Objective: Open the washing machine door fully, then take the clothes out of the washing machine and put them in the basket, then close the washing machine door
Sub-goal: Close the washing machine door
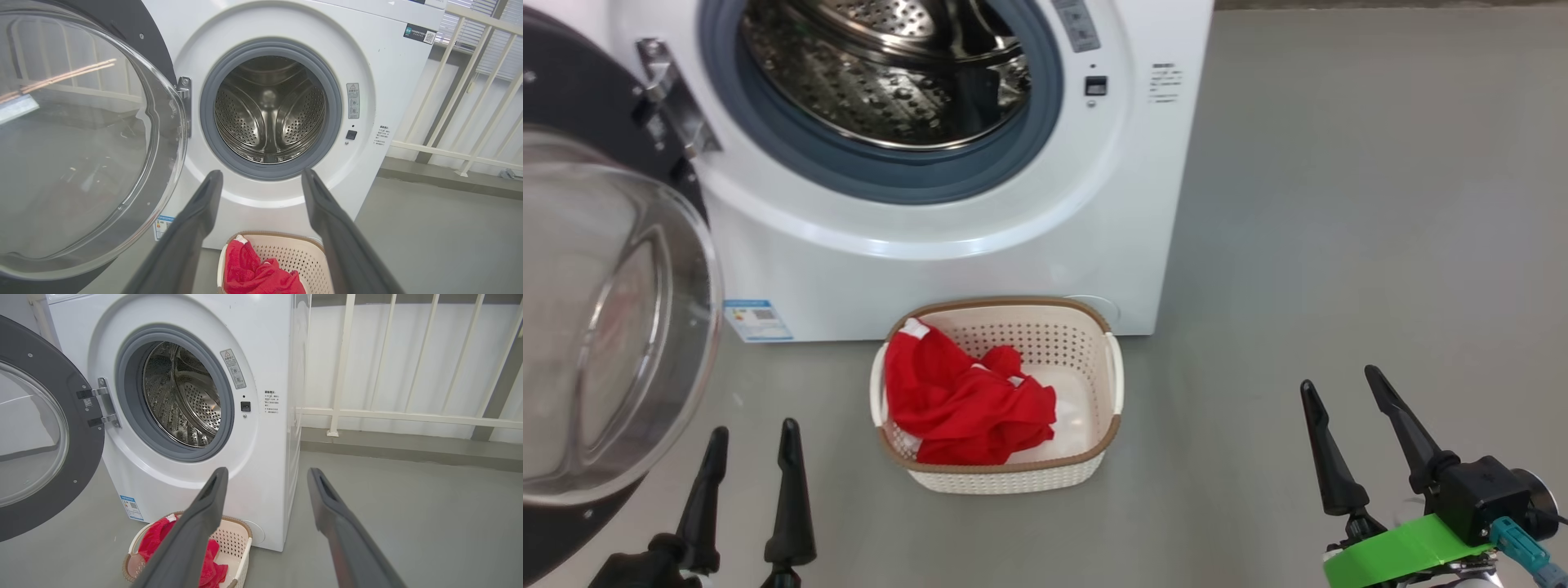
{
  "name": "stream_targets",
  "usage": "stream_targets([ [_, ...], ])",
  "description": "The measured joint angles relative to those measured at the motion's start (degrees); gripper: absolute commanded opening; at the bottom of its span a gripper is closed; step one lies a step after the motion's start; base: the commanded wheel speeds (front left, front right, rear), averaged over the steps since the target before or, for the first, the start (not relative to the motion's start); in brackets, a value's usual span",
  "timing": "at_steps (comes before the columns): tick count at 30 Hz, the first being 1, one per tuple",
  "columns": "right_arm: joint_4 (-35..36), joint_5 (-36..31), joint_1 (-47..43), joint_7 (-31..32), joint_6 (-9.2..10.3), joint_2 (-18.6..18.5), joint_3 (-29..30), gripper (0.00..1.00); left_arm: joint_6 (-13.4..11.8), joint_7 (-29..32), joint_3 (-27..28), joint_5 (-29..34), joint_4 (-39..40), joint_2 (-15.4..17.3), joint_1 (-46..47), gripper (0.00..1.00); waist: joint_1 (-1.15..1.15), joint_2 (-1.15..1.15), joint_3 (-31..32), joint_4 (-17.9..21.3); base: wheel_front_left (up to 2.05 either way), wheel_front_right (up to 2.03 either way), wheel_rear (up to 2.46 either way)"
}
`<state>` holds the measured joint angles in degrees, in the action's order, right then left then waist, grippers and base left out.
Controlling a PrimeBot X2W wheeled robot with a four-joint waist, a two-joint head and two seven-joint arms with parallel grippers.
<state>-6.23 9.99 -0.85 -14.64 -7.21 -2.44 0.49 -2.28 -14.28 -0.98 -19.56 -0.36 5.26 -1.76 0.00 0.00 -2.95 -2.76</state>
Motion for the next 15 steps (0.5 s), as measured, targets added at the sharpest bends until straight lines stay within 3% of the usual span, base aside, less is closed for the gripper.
stream_targets([
  [15, 0.5, -1.2, 1.2, 0.0, 0.00, 0.0, -1.0, 1.00, -2.8, 0.0, 0.0, 1.8, 3.8, -0.2, 0.0, 1.00, 0.00, 0.00, -0.6, -10.0, 0.00, 0.00, 0.00],
])
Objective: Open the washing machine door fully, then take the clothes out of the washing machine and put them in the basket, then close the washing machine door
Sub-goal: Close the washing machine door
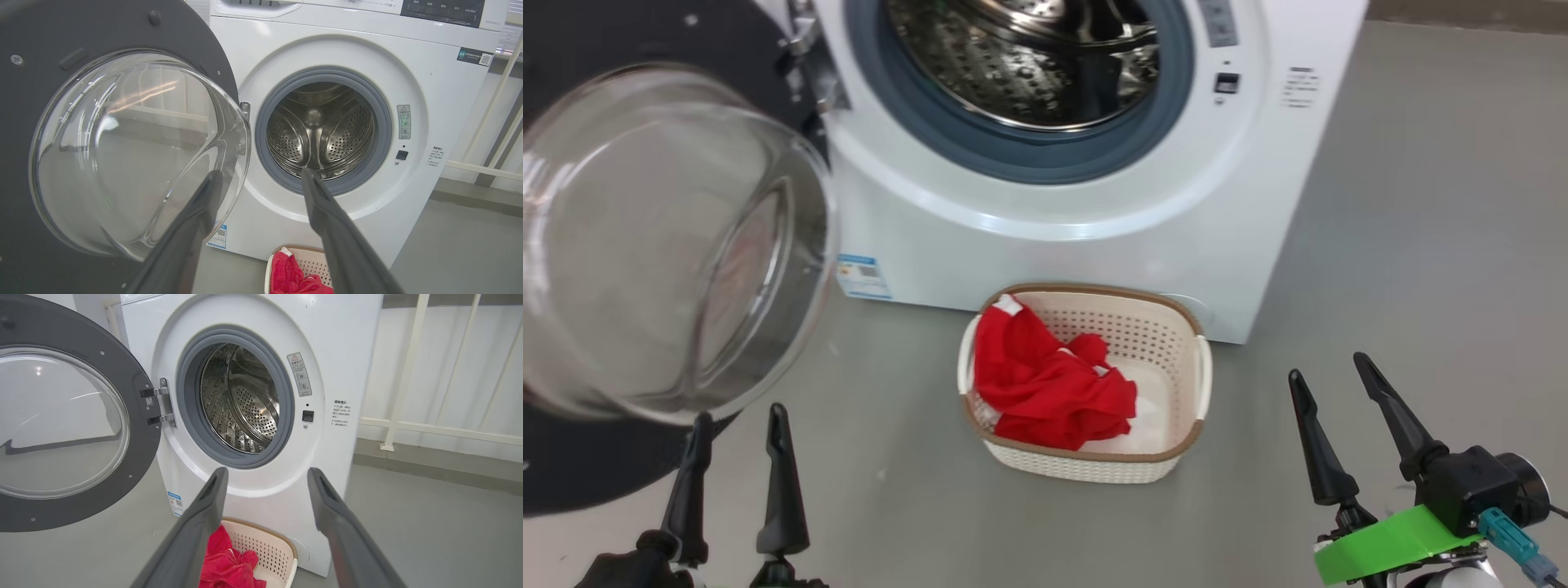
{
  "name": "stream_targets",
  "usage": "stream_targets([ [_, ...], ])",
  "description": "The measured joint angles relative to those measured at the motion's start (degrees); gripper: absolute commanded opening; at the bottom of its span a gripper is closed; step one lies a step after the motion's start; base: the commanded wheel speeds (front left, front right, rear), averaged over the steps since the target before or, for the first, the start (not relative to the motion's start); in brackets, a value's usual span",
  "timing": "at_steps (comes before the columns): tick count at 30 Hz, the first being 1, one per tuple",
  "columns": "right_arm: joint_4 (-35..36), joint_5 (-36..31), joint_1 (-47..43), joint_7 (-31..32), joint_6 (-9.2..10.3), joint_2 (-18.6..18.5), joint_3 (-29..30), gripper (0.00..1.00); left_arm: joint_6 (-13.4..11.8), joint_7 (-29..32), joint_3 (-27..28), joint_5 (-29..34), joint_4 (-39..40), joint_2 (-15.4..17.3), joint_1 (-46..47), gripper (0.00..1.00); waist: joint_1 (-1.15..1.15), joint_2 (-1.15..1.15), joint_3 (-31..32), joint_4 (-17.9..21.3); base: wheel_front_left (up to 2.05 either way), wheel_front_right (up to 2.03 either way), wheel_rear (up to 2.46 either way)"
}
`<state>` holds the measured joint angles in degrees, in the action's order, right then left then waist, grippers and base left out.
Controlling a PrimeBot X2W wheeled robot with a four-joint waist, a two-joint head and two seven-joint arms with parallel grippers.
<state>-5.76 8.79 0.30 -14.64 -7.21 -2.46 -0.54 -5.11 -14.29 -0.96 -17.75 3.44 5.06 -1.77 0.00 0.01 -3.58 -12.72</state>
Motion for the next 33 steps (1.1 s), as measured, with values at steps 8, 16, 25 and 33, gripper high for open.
stream_targets([
  [8, 0.0, -0.2, 0.3, 0.0, -0.01, 0.0, -1.1, 1.00, -1.5, 0.2, 0.2, 0.2, 0.8, 0.1, -0.1, 1.00, 0.00, 0.00, 0.2, -6.2, 0.00, 0.00, 0.00],
  [16, 0.6, -0.4, 1.7, 0.4, 0.00, -0.1, -3.2, 1.00, -3.2, 0.7, 0.5, 0.6, 2.1, 0.2, -0.7, 1.00, 0.00, 0.00, 0.4, -11.6, 0.00, 0.00, 0.00],
  [25, 0.8, -0.4, 1.8, 0.8, 0.00, -0.1, -4.7, 1.00, -4.7, 0.6, 0.8, 0.6, 2.7, -0.1, -0.8, 1.00, 0.00, 0.00, 0.5, -16.6, 0.00, 0.00, 0.00],
  [33, 0.4, -0.4, 3.7, 1.4, 0.00, -0.3, -6.7, 1.00, -5.5, 0.5, 1.7, 0.4, 3.2, -0.4, -1.8, 1.00, 0.00, 0.00, -0.3, -17.9, 0.00, 0.00, 0.00],
])
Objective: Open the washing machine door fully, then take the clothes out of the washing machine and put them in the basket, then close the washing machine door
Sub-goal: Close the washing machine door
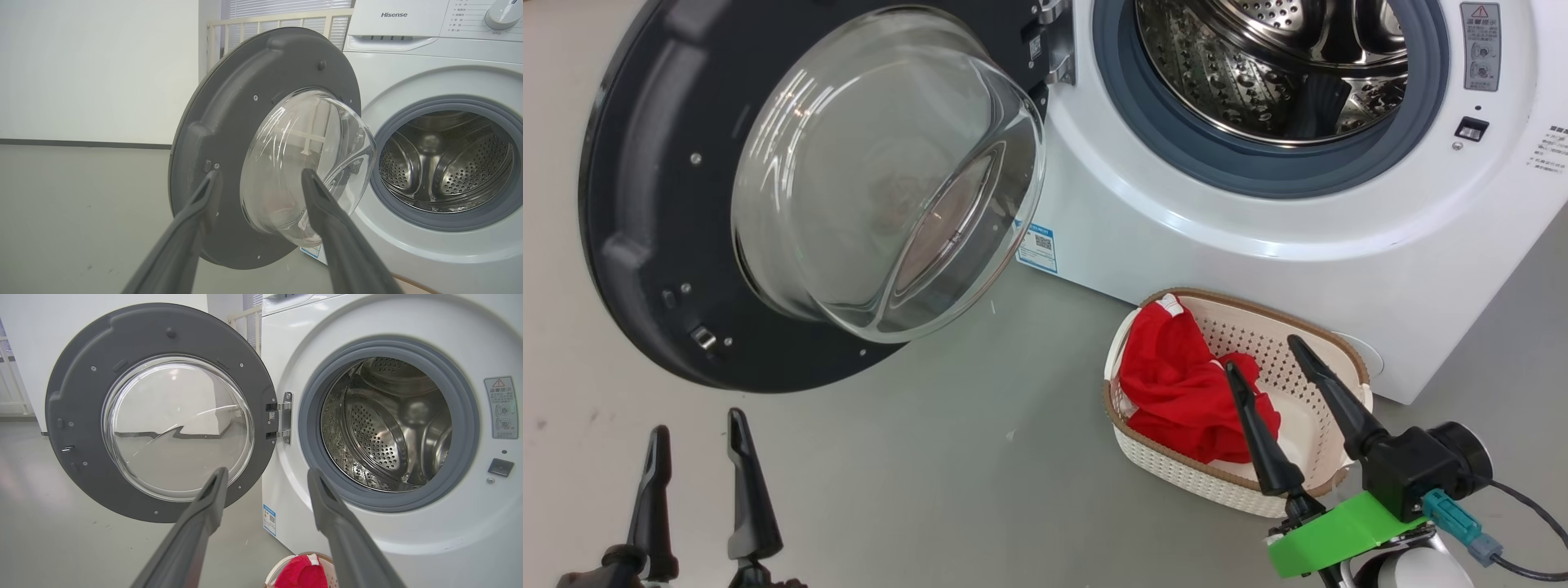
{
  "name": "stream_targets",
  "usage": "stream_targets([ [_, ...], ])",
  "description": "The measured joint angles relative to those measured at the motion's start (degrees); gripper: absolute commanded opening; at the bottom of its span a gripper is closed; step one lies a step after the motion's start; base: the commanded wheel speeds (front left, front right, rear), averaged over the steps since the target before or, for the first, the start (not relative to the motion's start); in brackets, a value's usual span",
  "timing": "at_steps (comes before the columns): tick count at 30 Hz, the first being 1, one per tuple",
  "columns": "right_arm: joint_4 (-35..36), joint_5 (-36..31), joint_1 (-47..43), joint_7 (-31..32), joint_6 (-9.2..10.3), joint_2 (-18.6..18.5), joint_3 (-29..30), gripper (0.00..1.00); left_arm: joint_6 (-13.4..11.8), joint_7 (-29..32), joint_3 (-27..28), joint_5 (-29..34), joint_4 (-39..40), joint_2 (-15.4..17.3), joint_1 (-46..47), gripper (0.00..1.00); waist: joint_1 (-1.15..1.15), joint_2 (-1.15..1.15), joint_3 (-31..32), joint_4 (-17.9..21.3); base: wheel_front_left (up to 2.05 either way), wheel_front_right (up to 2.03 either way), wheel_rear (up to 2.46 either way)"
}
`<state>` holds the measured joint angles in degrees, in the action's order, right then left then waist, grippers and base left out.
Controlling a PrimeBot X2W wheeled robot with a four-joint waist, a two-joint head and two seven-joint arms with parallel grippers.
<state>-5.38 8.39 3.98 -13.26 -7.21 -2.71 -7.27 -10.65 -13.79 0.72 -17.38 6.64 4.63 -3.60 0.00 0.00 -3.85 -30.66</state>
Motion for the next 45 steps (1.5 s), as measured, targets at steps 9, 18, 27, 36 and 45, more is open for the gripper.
stream_targets([
  [9, -0.4, 0.0, 0.1, 0.0, 0.00, 0.0, 0.0, 1.00, 0.0, -0.3, 0.1, -0.8, 0.0, -0.1, 0.0, 0.00, 0.00, 0.00, -0.1, 0.2, 0.00, 0.00, 0.00],
  [18, -0.3, 0.0, -0.1, 0.2, 0.00, 0.0, 1.2, 1.00, -0.7, -0.5, 4.6, -0.8, 2.2, -0.8, 4.1, 0.00, 0.00, 0.00, 0.6, 0.5, 0.00, 0.00, 0.00],
  [27, 0.3, 0.6, -1.1, 0.2, 0.00, 0.0, 2.6, 1.00, 1.4, -0.9, 13.1, -1.2, 2.9, 0.3, 15.5, 0.00, 0.00, 0.00, 1.2, 1.8, 0.00, 0.00, 0.00],
  [36, 0.4, 0.6, -1.1, 1.0, -0.01, 0.0, 2.5, 1.00, 8.6, -1.0, 23.5, -9.1, -17.8, 2.8, 33.1, 0.00, 0.00, 0.00, 0.3, 3.5, 0.00, 0.00, 0.00],
  [45, 0.9, 0.5, -1.0, 2.2, 0.00, 0.0, 2.3, 1.00, 10.4, 4.4, 29.8, -18.8, -42.7, 7.2, 48.7, 0.00, 0.00, 0.00, -0.3, 5.1, 0.00, 0.00, 0.00],
])
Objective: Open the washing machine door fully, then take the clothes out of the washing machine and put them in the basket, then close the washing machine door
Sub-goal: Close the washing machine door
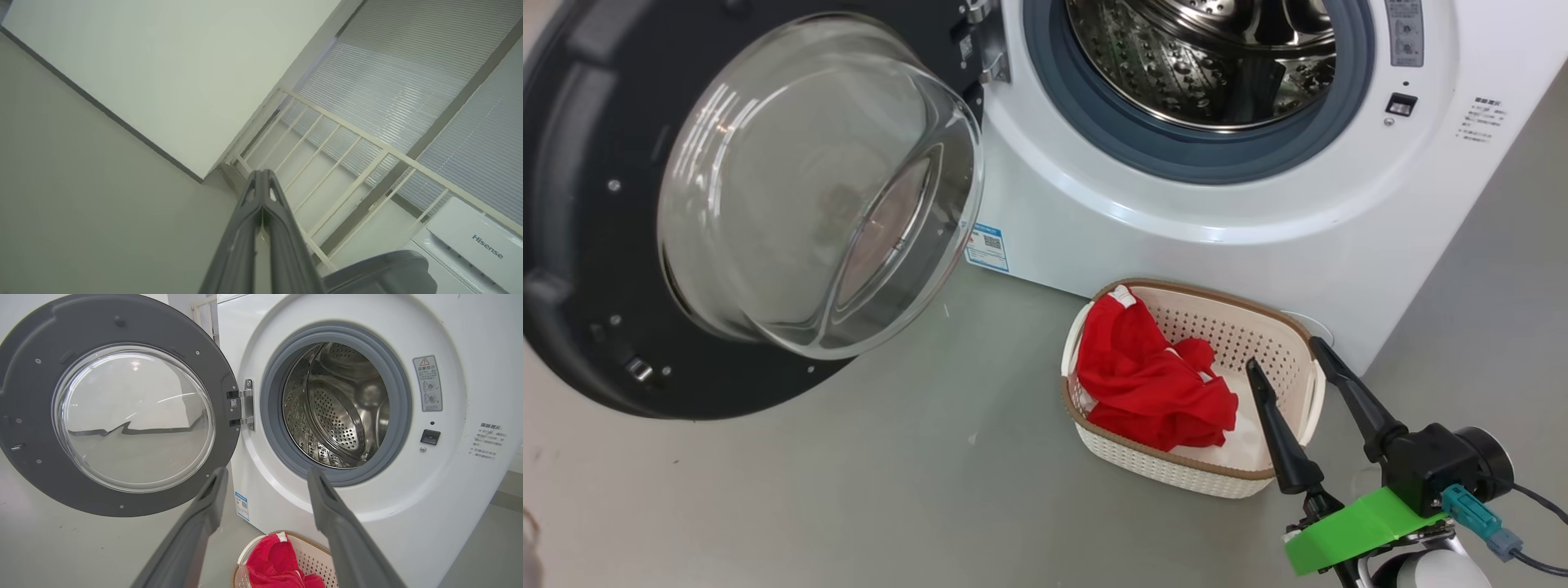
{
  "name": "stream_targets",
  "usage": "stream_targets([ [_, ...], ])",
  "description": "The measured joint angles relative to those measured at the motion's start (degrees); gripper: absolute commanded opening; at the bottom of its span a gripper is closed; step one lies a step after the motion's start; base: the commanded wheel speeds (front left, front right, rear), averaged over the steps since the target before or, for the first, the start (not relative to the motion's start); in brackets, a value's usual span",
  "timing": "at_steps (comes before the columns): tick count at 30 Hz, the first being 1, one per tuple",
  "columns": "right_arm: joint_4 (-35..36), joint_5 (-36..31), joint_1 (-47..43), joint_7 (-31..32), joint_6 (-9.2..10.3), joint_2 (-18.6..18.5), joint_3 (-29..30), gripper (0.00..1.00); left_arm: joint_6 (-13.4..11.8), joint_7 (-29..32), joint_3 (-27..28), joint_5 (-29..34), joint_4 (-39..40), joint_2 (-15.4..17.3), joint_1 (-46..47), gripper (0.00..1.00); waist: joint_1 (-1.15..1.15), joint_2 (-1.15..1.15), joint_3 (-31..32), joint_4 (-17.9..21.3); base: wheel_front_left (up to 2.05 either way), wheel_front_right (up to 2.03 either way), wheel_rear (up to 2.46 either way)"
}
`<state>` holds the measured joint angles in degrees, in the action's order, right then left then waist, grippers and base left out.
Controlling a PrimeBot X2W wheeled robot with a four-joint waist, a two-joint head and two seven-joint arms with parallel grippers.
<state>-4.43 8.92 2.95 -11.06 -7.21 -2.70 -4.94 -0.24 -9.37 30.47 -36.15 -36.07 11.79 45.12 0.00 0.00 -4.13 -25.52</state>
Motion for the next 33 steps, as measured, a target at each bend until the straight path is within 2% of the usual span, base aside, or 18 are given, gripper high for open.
stream_targets([
  [7, 0.5, -0.3, 0.0, 0.6, 0.00, 0.0, -0.6, 1.00, -1.9, 14.2, 8.0, -13.0, -13.6, 2.6, 10.5, 0.00, 0.00, 0.00, -0.5, 1.1, 0.00, 0.00, 0.00],
  [15, 1.0, -1.0, 0.3, 1.3, 0.00, 0.0, -0.9, 1.00, -2.2, 27.4, 9.3, -17.8, -21.2, 5.9, 12.9, 0.00, 0.00, 0.00, -1.9, 2.3, 0.00, 0.00, 0.00],
  [19, 1.3, -1.8, 0.3, 1.2, 0.00, 0.0, -0.7, 1.00, -0.4, 31.6, 8.6, -18.3, -23.3, 6.3, 12.9, 0.00, 0.00, 0.00, -2.7, 2.4, 0.00, 0.00, 0.00],
  [25, 1.2, -1.7, 0.8, 0.9, 0.00, 0.0, -0.9, 1.00, 0.4, 34.6, 8.5, -19.5, -25.2, 6.3, 12.9, 0.00, 0.00, 0.00, -3.3, 2.2, 0.00, 0.00, 0.00],
  [33, 0.7, -1.6, 0.9, -0.1, 0.00, -0.1, -0.8, 1.00, 2.9, 40.1, 8.5, -21.2, -26.2, 6.5, 12.9, 0.00, 0.00, 0.00, -3.3, 1.4, 0.00, 0.00, 0.00],
])
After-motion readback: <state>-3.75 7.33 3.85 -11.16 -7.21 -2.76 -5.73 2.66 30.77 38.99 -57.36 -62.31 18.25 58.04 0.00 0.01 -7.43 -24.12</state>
